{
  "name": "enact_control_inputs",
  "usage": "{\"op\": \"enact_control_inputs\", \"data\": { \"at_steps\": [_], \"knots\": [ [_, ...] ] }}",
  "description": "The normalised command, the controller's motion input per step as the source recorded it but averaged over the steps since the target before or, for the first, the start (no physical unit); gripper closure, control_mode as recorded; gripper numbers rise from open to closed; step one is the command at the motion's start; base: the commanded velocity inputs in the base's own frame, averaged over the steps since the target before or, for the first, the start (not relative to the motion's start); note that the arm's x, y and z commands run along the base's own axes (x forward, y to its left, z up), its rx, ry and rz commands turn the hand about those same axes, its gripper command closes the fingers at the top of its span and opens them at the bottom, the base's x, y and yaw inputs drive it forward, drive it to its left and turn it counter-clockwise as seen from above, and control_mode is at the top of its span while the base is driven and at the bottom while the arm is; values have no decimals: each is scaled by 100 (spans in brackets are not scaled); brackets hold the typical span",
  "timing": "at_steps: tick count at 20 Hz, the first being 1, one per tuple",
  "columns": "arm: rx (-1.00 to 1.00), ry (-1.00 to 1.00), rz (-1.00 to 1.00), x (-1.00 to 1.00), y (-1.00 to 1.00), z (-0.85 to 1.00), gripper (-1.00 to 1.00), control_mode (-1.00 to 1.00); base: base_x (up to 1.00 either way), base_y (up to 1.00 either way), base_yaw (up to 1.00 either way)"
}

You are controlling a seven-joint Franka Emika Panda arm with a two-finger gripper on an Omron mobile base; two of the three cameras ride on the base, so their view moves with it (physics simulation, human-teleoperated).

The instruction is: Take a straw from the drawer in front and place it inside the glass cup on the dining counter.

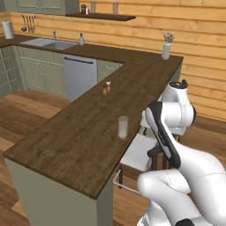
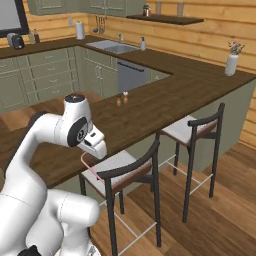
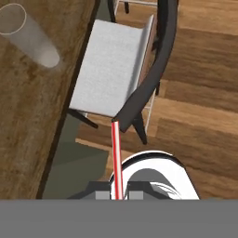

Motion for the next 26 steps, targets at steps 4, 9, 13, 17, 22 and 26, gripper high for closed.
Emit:
{"op": "enact_control_inputs", "data": {
  "at_steps": [4,9,13,17,22,26],
  "knots": [
    [-2,-10,26,0,14,0,100,-100,0,16,29],
    [0,-40,31,0,44,26,100,-100,0,0,0],
    [12,-34,8,18,18,62,100,-100,0,0,0],
    [31,-5,0,36,4,71,100,-100,0,0,0],
    [41,2,0,31,0,53,100,-100,0,0,0],
    [26,21,2,40,2,43,100,-100,0,0,0]
  ]
}}
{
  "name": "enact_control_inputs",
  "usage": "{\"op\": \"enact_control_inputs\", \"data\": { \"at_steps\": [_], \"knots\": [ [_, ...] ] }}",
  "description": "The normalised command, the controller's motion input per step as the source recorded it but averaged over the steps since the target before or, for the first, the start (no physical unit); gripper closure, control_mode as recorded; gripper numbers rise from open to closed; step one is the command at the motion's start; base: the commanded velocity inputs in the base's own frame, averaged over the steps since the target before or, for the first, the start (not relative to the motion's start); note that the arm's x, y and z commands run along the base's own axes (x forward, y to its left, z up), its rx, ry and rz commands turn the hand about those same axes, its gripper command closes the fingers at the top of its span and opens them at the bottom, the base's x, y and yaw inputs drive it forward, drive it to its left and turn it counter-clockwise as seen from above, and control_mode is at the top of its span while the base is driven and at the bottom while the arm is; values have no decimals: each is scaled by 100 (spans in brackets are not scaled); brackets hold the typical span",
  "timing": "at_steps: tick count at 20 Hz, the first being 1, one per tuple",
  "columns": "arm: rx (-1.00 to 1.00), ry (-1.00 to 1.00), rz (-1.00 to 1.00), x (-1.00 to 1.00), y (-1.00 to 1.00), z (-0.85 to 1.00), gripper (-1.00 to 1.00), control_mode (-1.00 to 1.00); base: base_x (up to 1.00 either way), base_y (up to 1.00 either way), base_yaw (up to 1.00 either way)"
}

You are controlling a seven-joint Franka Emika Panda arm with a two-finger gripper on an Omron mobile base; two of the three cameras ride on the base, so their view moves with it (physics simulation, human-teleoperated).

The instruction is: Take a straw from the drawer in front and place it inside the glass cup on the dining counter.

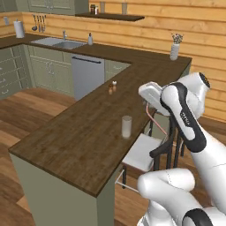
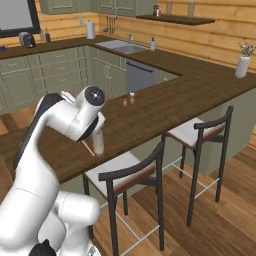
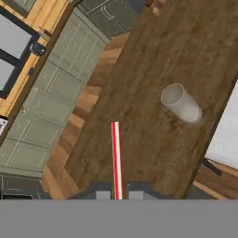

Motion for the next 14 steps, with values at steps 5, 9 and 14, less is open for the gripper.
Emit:
{"op": "enact_control_inputs", "data": {
  "at_steps": [5,9,14],
  "knots": [
    [24,24,0,44,16,36,100,-100,0,0,0],
    [23,7,1,34,4,8,100,-100,0,0,0],
    [26,-30,7,7,-2,-30,100,-100,0,0,0]
  ]
}}
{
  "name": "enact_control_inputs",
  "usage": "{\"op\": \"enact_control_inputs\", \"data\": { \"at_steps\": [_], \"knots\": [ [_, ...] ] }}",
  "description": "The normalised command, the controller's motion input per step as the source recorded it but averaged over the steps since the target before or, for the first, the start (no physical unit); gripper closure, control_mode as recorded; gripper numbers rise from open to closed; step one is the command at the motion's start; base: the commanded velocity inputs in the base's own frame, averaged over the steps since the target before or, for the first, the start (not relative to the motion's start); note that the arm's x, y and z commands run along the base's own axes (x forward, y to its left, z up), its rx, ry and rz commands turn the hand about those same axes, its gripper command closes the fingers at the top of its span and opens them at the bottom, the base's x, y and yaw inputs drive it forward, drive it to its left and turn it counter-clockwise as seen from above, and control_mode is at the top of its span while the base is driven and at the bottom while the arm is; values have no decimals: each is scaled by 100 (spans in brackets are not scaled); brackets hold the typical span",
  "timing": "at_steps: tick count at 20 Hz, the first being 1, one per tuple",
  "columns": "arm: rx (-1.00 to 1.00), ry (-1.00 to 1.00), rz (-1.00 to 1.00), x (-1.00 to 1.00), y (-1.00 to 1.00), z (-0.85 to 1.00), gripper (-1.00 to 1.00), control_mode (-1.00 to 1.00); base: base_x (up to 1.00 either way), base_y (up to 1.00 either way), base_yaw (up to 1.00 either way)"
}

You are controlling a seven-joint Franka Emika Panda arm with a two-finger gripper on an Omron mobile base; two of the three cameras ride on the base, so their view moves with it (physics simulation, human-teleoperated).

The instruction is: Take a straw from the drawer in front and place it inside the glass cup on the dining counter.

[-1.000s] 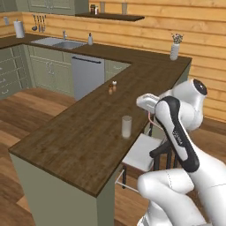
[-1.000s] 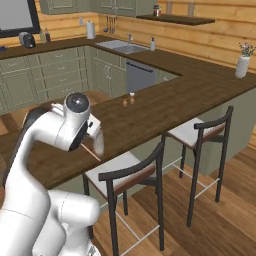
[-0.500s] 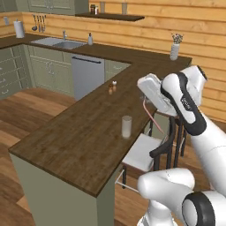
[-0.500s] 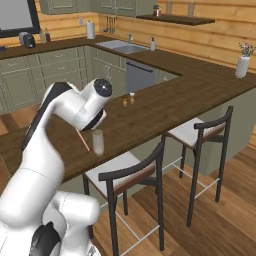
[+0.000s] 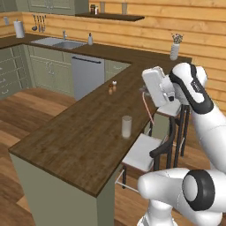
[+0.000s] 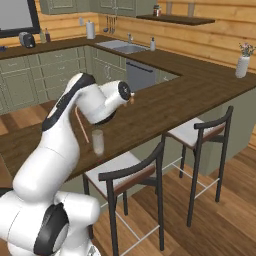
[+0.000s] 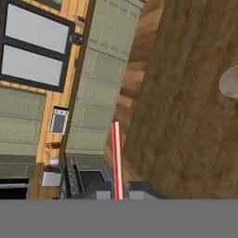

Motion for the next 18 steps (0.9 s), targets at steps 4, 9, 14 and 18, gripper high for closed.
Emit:
{"op": "enact_control_inputs", "data": {
  "at_steps": [4,9,14,18],
  "knots": [
    [34,-29,2,20,-3,-8,100,-100,0,0,0],
    [29,-5,0,42,0,14,100,-100,0,0,0],
    [22,2,1,47,-5,19,100,-100,0,0,0],
    [12,19,4,45,-13,3,100,-100,0,0,0]
  ]
}}
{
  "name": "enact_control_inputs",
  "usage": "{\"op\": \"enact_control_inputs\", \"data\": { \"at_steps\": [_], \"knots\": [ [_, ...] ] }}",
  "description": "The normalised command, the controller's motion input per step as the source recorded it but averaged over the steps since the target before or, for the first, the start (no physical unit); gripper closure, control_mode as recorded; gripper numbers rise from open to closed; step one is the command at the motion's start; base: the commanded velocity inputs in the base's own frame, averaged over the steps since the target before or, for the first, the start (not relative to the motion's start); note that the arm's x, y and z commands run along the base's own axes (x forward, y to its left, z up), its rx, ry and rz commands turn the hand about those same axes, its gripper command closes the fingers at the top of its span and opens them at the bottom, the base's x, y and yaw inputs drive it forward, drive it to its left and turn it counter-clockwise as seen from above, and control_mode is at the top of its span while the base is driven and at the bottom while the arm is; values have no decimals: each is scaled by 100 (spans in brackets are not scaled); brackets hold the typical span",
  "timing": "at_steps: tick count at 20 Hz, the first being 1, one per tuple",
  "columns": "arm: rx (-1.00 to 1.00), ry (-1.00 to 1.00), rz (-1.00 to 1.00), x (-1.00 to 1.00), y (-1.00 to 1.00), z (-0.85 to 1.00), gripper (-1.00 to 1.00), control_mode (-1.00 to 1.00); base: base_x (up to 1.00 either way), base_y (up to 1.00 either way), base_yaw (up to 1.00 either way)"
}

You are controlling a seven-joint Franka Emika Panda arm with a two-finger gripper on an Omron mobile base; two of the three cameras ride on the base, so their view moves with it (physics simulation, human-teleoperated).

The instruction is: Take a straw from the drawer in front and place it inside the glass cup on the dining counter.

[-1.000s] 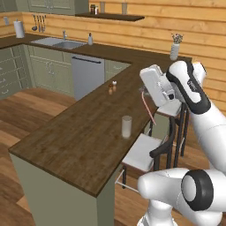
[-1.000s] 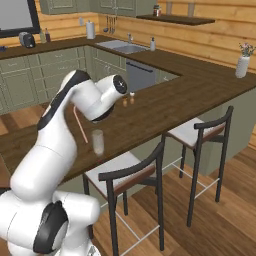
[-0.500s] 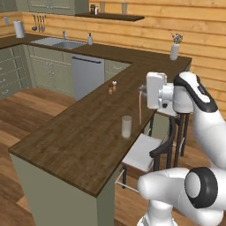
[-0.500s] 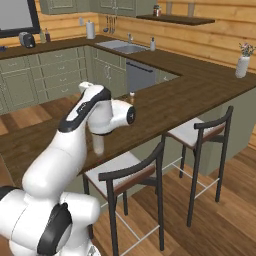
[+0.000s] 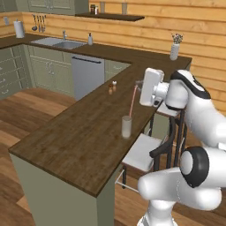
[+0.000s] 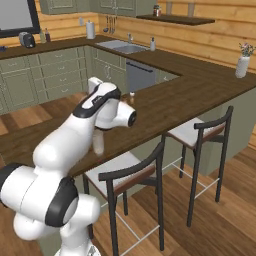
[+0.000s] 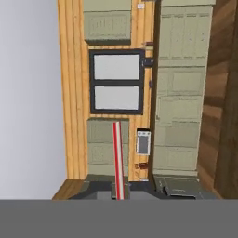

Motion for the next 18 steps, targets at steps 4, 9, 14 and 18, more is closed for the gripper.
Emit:
{"op": "enact_control_inputs", "data": {
  "at_steps": [4,9,14,18],
  "knots": [
    [2,21,3,53,-7,0,100,-100,0,0,0],
    [0,9,4,46,-18,0,100,-100,0,0,0],
    [0,4,3,4,-22,-23,100,-100,0,0,0],
    [-4,3,3,2,0,-42,100,-100,0,0,0]
  ]
}}
